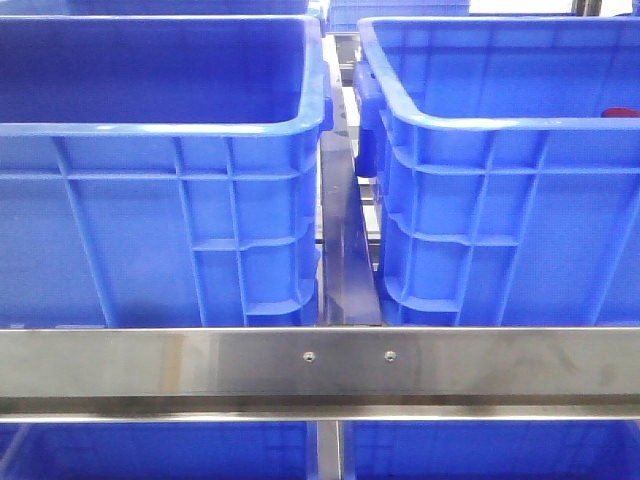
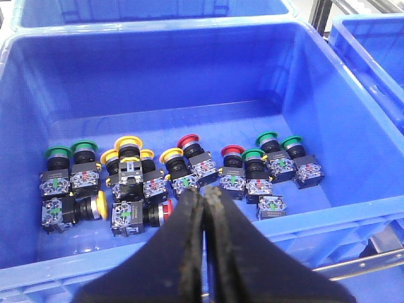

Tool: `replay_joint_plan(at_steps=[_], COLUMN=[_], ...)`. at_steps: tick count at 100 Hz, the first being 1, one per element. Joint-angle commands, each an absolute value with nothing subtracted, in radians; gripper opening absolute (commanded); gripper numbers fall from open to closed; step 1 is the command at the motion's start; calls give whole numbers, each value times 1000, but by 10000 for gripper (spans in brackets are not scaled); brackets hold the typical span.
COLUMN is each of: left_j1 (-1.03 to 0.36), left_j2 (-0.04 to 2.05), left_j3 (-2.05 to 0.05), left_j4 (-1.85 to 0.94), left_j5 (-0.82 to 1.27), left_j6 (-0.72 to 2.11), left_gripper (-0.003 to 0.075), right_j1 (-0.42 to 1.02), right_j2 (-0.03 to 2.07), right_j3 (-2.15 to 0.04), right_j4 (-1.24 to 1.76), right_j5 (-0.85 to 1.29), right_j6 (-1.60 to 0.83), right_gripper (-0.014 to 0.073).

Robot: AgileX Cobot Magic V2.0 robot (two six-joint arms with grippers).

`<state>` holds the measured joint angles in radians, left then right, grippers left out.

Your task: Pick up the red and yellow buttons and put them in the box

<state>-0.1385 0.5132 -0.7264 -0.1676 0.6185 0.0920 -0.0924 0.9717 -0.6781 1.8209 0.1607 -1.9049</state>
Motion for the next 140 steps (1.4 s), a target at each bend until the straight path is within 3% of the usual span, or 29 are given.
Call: replay_joint_plan(at_steps=[1, 28, 62, 88, 100, 127, 140], left_j1=[-138, -138, -138, -138, -138, -138, -138], left_j2=[516, 516, 516, 516, 516, 520, 553], left_j3=[-755, -755, -755, -755, -755, -755, -762], left_j4=[-186, -186, -186, -186, -182, -171, -153], left_j5=[544, 544, 544, 542, 536, 519, 502], left_j6=[82, 82, 82, 82, 82, 84, 84], left_gripper=[-19, -19, -19, -11, 79, 464, 498], right_j1=[-77, -78, -78, -78, -78, -78, -78], right_j2=[891, 664, 511, 511, 511, 511, 511], right_j3=[-663, -534, -469, -469, -469, -469, -469], right_j4=[1919, 1919, 1919, 1919, 1919, 1919, 1919], right_j5=[164, 165, 169, 172, 172, 195, 213], right_j6=[-1896, -1885, -1885, -1885, -1885, -1885, -1885], right_gripper=[434, 405, -71, -68, -68, -68, -68])
